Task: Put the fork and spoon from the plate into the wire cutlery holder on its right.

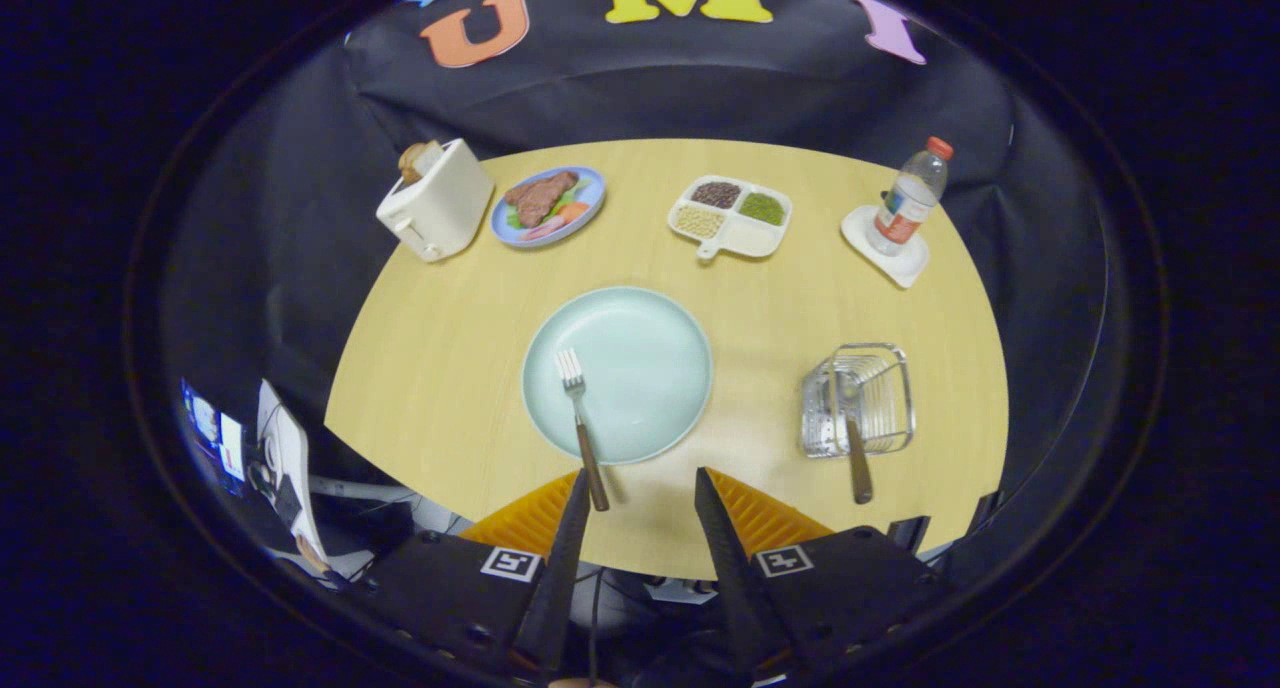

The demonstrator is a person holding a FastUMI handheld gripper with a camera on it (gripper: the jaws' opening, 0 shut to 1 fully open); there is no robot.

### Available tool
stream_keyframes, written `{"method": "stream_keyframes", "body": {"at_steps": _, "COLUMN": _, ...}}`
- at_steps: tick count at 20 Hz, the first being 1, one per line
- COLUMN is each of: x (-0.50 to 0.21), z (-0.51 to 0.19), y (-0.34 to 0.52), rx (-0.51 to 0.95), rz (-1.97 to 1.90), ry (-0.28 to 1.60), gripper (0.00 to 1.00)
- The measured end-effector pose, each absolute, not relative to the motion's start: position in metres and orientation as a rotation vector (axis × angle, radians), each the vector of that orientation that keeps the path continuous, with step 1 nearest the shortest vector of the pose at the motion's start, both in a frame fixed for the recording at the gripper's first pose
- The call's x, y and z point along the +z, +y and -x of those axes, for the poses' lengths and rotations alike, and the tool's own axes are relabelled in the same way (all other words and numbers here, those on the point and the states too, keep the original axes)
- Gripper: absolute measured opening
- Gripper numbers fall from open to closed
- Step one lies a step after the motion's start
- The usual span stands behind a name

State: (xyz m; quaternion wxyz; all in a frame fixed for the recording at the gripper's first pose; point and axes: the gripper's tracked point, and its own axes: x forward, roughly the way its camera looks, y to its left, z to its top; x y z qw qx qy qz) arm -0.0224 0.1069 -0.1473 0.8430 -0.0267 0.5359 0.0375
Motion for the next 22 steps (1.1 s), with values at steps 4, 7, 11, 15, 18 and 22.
{"method": "stream_keyframes", "body": {"at_steps": 4, "x": -0.199, "z": 0.013, "y": 0.137, "rx": 0.093, "rz": 0.093, "ry": 1.221, "gripper": 0.63}}
{"method": "stream_keyframes", "body": {"at_steps": 7, "x": -0.220, "z": 0.000, "y": 0.146, "rx": 0.088, "rz": 0.131, "ry": 1.237, "gripper": 0.63}}
{"method": "stream_keyframes", "body": {"at_steps": 11, "x": -0.246, "z": -0.013, "y": 0.156, "rx": 0.076, "rz": 0.149, "ry": 1.274, "gripper": 0.56}}
{"method": "stream_keyframes", "body": {"at_steps": 15, "x": -0.260, "z": -0.022, "y": 0.152, "rx": 0.054, "rz": 0.175, "ry": 1.288, "gripper": 0.50}}
{"method": "stream_keyframes", "body": {"at_steps": 18, "x": -0.270, "z": -0.026, "y": 0.149, "rx": 0.043, "rz": 0.183, "ry": 1.292, "gripper": 0.51}}
{"method": "stream_keyframes", "body": {"at_steps": 22, "x": -0.278, "z": -0.029, "y": 0.140, "rx": 0.005, "rz": 0.192, "ry": 1.292, "gripper": 0.23}}
